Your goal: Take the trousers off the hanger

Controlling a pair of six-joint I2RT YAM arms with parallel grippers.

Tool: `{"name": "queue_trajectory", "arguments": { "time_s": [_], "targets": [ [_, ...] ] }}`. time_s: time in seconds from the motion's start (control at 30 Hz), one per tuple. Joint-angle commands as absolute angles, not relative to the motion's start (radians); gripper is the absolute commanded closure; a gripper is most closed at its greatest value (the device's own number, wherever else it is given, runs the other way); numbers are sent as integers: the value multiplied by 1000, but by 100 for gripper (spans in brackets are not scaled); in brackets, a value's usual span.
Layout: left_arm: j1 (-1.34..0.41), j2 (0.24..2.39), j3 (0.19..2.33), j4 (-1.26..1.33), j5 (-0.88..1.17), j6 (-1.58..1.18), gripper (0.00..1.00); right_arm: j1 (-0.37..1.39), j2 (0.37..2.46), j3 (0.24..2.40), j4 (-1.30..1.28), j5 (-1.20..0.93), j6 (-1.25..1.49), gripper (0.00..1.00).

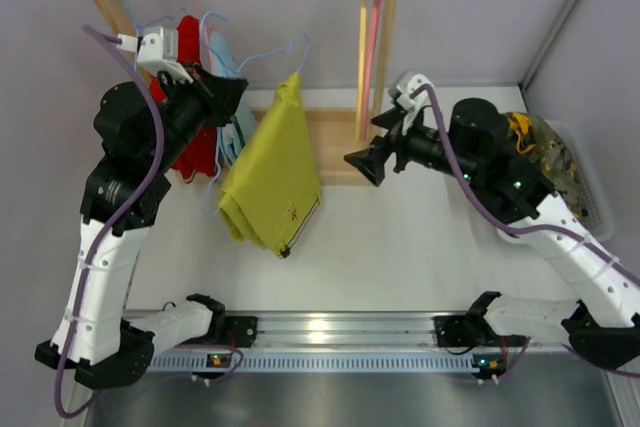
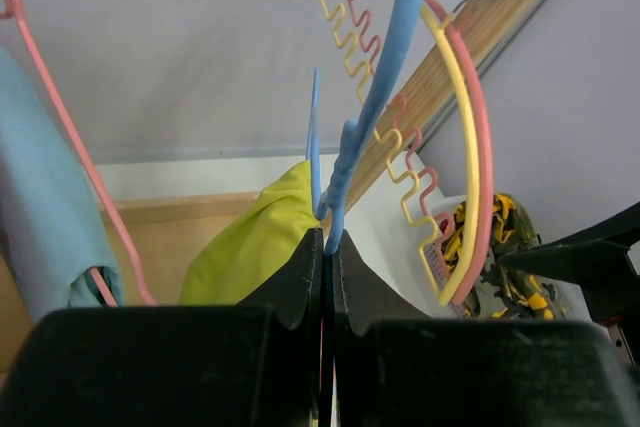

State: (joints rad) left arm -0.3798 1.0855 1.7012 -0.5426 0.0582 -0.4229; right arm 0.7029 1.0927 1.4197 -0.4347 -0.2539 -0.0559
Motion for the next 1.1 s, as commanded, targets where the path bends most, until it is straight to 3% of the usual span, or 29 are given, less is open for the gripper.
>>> {"name": "queue_trajectory", "arguments": {
  "time_s": [0.0, 0.3, 0.5, 0.77, 1.07],
  "targets": [
    [-382, 1118, 1767, -451, 16, -451, 100, 843, 1156, 1470, -379, -193, -69, 1],
    [-403, 1259, 1894, -658, -181, -391, 100, 1119, 1262, 1436, -272, 46, -138, 1],
    [-445, 1324, 1933, -661, -235, -367, 100, 1236, 1304, 1353, -129, 77, -213, 1],
    [-492, 1379, 2023, -661, -258, -364, 100, 1284, 1302, 1106, 245, 187, -219, 0],
    [-514, 1399, 2054, -660, -247, -385, 100, 1345, 1413, 1134, 346, 300, -218, 1]
  ]
}}
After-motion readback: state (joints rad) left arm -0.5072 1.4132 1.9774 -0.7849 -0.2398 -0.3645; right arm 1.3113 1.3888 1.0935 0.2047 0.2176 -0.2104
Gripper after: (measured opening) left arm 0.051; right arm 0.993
